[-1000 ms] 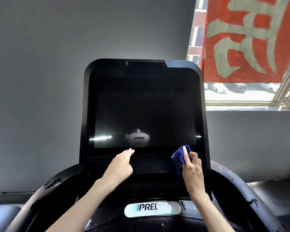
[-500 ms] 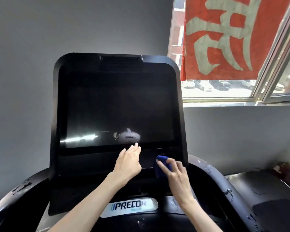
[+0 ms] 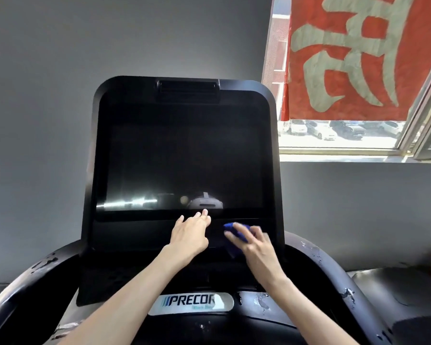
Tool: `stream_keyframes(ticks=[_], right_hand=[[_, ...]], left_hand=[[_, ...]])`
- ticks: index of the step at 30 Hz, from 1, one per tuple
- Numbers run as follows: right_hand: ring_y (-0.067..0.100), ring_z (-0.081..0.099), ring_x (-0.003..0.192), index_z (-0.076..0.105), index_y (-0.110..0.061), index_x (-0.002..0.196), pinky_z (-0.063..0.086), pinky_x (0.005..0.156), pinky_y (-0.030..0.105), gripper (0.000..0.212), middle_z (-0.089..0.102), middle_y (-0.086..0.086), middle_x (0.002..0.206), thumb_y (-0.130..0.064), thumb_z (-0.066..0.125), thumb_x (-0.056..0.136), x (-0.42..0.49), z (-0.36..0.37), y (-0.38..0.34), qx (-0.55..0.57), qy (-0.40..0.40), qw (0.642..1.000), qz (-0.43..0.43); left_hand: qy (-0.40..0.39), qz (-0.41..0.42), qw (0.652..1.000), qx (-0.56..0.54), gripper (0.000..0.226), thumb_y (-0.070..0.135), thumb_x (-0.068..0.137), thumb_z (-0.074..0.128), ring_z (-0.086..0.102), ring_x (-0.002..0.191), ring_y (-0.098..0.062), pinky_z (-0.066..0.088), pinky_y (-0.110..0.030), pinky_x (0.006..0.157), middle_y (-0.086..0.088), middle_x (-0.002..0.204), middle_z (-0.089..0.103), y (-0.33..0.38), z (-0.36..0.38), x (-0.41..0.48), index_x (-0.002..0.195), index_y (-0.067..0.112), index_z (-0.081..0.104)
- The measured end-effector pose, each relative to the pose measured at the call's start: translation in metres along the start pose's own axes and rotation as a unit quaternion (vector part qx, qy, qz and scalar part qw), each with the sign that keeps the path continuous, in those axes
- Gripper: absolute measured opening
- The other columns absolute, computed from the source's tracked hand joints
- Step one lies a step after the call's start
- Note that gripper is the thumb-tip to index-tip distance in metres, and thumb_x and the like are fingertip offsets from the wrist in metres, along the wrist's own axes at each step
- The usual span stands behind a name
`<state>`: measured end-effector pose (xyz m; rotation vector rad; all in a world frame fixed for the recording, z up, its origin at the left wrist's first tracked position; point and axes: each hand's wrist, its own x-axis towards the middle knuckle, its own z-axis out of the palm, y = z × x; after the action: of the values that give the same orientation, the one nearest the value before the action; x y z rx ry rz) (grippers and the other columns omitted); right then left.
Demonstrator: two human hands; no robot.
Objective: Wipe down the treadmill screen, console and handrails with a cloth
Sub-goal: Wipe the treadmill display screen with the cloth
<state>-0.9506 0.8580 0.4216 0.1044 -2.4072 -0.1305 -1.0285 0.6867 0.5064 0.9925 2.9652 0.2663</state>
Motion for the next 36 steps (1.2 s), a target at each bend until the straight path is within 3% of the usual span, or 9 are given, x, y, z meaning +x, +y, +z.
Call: stream_keyframes(ticks=[4,7,10,14,20,26,30,34,36], right_hand=[[0.024,0.050,0.087,0.064,-0.027,0.116,0.049,0.063,0.033,0.054,0.057,-0.005,0.125,-0.001,0.064,0.068,0.025,-0.002,-0.008,0.054,0.027,0.984,0.167],[0.020,0.043,0.090,0.065,-0.030,0.114,0.051,0.069,0.031,0.047,0.057,-0.007,0.124,-0.013,0.042,0.076,-0.008,0.004,-0.008,0.025,0.001,0.999,0.029],[0.020,0.043,0.092,0.064,-0.032,0.117,0.053,0.075,0.031,0.047,0.060,-0.007,0.122,-0.016,0.042,0.079,-0.031,-0.007,0.024,-0.007,-0.016,0.997,-0.069],[0.024,0.044,0.095,0.053,-0.017,0.125,0.054,0.077,0.042,0.061,0.059,0.003,0.113,0.011,0.064,0.071,0.009,-0.027,0.066,0.104,0.041,0.981,0.159],[0.026,0.046,0.105,0.049,-0.012,0.135,0.048,0.087,0.038,0.071,0.058,0.003,0.125,0.021,0.056,0.073,0.056,-0.030,0.074,0.165,0.095,0.953,0.237],[0.024,0.044,0.112,0.059,-0.014,0.126,0.035,0.104,0.030,0.068,0.049,0.002,0.131,0.019,0.066,0.067,-0.046,0.000,0.041,0.137,0.079,0.967,0.198],[0.022,0.052,0.113,0.061,-0.019,0.125,0.047,0.097,0.035,0.071,0.043,0.006,0.130,0.023,0.061,0.068,-0.045,-0.005,0.056,0.192,0.050,0.954,0.227],[0.028,0.059,0.106,0.064,-0.011,0.121,0.041,0.094,0.021,0.055,0.052,0.013,0.126,0.018,0.059,0.075,0.042,-0.022,0.080,0.200,0.088,0.942,0.256],[0.022,0.056,0.108,0.062,-0.009,0.122,0.034,0.092,0.004,0.043,0.052,0.013,0.128,0.011,0.055,0.084,0.089,-0.035,0.090,0.242,0.107,0.926,0.270]], left_hand=[[0.008,-0.022,0.999,0.042,0.067,-0.002,0.083,0.045,0.025,0.142,-0.013,0.017,-0.038,0.118,0.000,0.158,0.017,0.013,0.002,-0.001,0.147,0.011,0.029],[0.008,-0.035,0.997,0.072,0.061,0.005,0.088,0.048,0.024,0.142,-0.015,0.020,-0.037,0.117,-0.003,0.157,0.017,0.022,0.002,0.000,0.146,0.008,0.029],[0.009,-0.051,0.996,0.070,0.062,0.004,0.086,0.048,0.033,0.137,-0.016,0.023,-0.035,0.115,-0.004,0.156,0.022,0.024,0.000,-0.001,0.145,0.008,0.031],[0.004,-0.058,0.995,0.075,0.064,0.007,0.086,0.051,0.036,0.135,-0.017,0.026,-0.035,0.115,-0.005,0.155,0.022,0.029,-0.001,-0.005,0.145,0.007,0.028],[0.000,-0.074,0.995,0.062,0.065,0.004,0.087,0.048,0.036,0.135,-0.019,0.032,-0.033,0.111,-0.006,0.156,0.018,0.034,-0.005,-0.008,0.147,0.008,0.024],[0.001,-0.084,0.996,0.035,0.066,0.001,0.084,0.047,0.037,0.134,-0.018,0.035,-0.032,0.108,-0.004,0.156,0.020,0.034,-0.005,-0.008,0.147,0.011,0.027],[-0.006,-0.097,0.995,0.019,0.070,0.002,0.082,0.049,0.043,0.129,-0.019,0.037,-0.032,0.104,-0.005,0.152,0.029,0.032,-0.004,-0.006,0.147,0.012,0.026],[-0.014,-0.109,0.994,0.006,0.072,0.003,0.081,0.050,0.043,0.129,-0.019,0.037,-0.032,0.104,-0.006,0.150,0.032,0.033,-0.004,-0.004,0.148,0.012,0.024],[-0.015,-0.111,0.994,0.000,0.073,0.002,0.081,0.050,0.043,0.129,-0.020,0.037,-0.032,0.104,-0.006,0.150,0.032,0.033,-0.004,-0.004,0.148,0.013,0.023]])
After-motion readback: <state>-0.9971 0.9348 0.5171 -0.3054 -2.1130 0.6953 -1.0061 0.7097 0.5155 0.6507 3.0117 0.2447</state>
